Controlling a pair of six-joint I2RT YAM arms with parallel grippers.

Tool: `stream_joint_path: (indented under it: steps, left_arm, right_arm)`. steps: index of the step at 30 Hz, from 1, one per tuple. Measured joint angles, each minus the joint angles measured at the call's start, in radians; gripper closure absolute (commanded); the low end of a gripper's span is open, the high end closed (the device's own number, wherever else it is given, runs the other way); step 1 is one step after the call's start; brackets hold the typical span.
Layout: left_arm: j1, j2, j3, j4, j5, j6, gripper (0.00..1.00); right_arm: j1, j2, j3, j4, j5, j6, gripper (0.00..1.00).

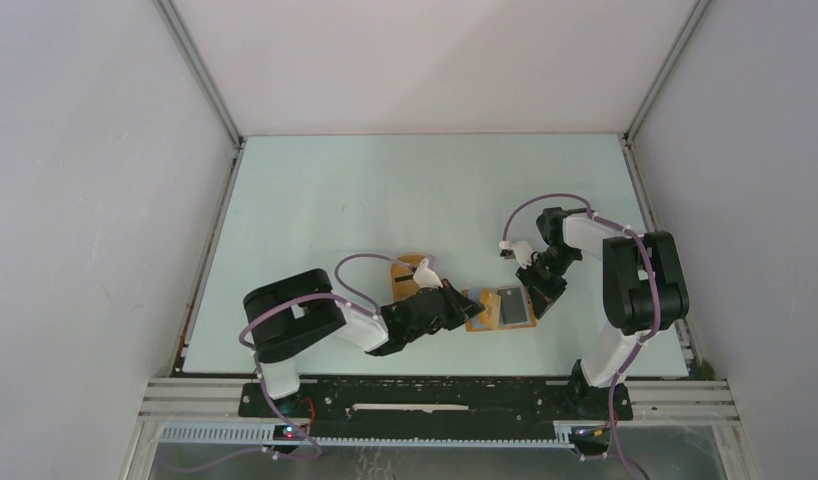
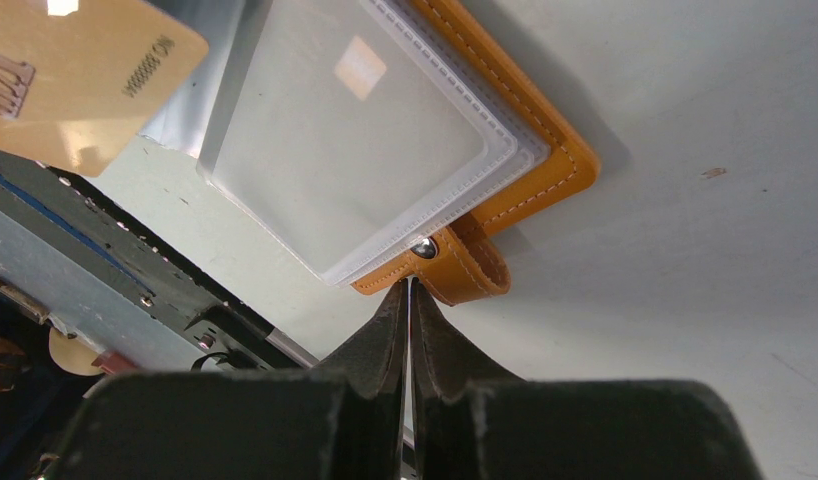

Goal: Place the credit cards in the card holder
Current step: Insert the credit card into the card holder.

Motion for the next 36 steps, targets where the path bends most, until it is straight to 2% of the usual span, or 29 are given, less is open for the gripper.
stream_joint_path:
  steps: [36]
  left_arm:
    - [0.003,0.064,0.058,-0.033,0.008,-0.004,1.00]
  right_arm:
    - [0.000,0.000,0.000,0.000,0.000,0.000,0.91]
